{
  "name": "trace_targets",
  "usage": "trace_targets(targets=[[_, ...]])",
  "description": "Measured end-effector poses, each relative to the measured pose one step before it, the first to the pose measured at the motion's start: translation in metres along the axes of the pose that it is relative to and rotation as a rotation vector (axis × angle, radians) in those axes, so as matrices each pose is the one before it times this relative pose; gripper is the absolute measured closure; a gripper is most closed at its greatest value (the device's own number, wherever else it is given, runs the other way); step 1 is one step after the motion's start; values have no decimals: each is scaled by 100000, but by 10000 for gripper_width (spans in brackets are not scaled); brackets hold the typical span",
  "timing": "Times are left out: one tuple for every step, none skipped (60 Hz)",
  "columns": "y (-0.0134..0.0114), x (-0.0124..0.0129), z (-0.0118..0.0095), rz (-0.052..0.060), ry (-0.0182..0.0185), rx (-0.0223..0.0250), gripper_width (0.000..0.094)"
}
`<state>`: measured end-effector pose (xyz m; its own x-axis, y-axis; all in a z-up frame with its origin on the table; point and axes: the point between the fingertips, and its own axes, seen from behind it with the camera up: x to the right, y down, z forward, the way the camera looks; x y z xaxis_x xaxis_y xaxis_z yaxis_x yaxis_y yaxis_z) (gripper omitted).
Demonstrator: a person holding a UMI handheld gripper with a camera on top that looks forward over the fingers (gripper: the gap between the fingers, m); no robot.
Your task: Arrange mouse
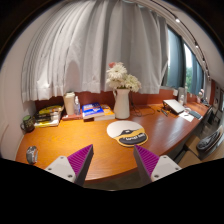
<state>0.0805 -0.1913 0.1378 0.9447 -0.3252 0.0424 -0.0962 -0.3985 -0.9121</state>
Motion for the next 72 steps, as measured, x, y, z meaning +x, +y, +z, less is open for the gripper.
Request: trace_targets(targets=[[696, -653, -143, 93, -1267, -1391, 126], [746, -700, -104, 239, -1099, -1155, 127], [894, -802, -11, 343, -1074, -1090, 128], [821, -886, -8, 391, -1326, -1126, 126], [926, -1026, 20, 334, -1402, -1053, 126], [-2235, 837, -500, 593, -1414, -174, 127], [780, -853, -131, 163, -1684, -1680, 128], [919, -889, -93, 7, -1635, -1837, 127], [1480, -1032, 176, -334, -1546, -2205, 127], [2295, -1687, 346, -741, -1060, -1770, 127], [1967, -2029, 688, -709, -991, -350, 127], [855, -1240, 158, -421, -1523, -1109, 126], [778, -1205, 203, -420, -1655, -1012, 127], [701, -1187, 204, -377, -1640, -1012, 127], [594, -1135, 147, -428, -1776, -931, 127], [527, -1182, 195, -477, -1664, -878, 127], [467, -1137, 229, -631, -1883, -772, 126], [401, -1206, 214, -674, -1803, -654, 126], [353, -1156, 243, -717, -1723, -580, 127], [284, -1079, 253, -711, -1583, -567, 128], [265, -1032, 264, -657, -1376, -640, 127], [244, -1011, 291, -593, -1276, -726, 126], [193, -972, 296, -634, -1209, -718, 125], [166, -990, 320, -659, -1227, -580, 125], [95, -979, 335, -698, -1260, -477, 125], [94, -931, 380, -751, -1210, -460, 127], [67, -881, 376, -672, -1162, -467, 127], [35, -847, 437, -628, -1005, -501, 125], [3, -811, 408, -663, -996, -451, 126], [-22, -835, 407, -623, -1079, -366, 125], [-265, -667, 277, -795, -791, -4, 118], [-357, -496, 405, -1029, -210, 539, 116], [-251, -602, 434, -646, -502, 43, 117], [-214, -648, 449, -402, -749, -181, 119], [-207, -581, 451, -284, -668, -275, 116], [-324, -472, 422, -400, -433, 109, 118], [-366, -443, 402, -527, -403, 188, 119], [-394, -458, 413, -473, -446, 350, 116], [-387, -422, 414, -470, -372, 392, 117], [-383, -351, 452, -395, -261, 295, 117], [-326, -267, 420, -339, -67, 114, 118], [-304, -230, 421, -233, -41, -18, 120], [-319, -227, 412, -230, -25, 12, 120], [-351, -213, 406, -262, -1, 166, 122], [-364, -183, 380, -260, 25, 238, 122], [-312, -118, 404, -184, 117, 236, 124], [-302, -113, 394, -90, 204, 88, 128], [-250, -107, 389, 60, 121, -20, 134], [-218, -104, 360, 178, 59, -126, 142], [-235, -93, 336, 122, 34, -189, 152], [-218, -78, 338, 157, 165, -84, 159], [-235, -34, 314, 78, 300, 0, 171], [-197, -39, 316, 75, 353, 16, 185], [-138, -32, 311, 118, 305, -95, 203], [-1, -12, 302, 208, 213, -495, 222], [2, 170, 270, 96, 916, -659, 242], [1, 164, 172, -206, 937, -832, 268], [-225, 91, 50, -397, 829, -321, 304], [-11, 113, 139, -414, 590, -463, 333], [29, 121, 91, -319, 694, -655, 356], [-31, 147, 76, -215, 626, -480, 376], [-22, 137, 49, 56, 578, -510, 400], [-28, 87, 71, 210, 344, -440, 419], [-46, 65, 76, 287, -235, -391, 419], [12, -61, 22, 546, -289, -300, 420], [28, 21, -3, 529, -344, -210, 422], [13, -8, -23, 591, -351, -132, 429], [-18, -38, -33, 493, -487, -120, 439], [-34, -31, -10, 421, -522, -47, 439], [42, -40, -3, 243, -537, -364, 450], [-2, -55, -20, 7, -661, -254, 462], [17, -16, 130, -14, -284, -453, 470]])
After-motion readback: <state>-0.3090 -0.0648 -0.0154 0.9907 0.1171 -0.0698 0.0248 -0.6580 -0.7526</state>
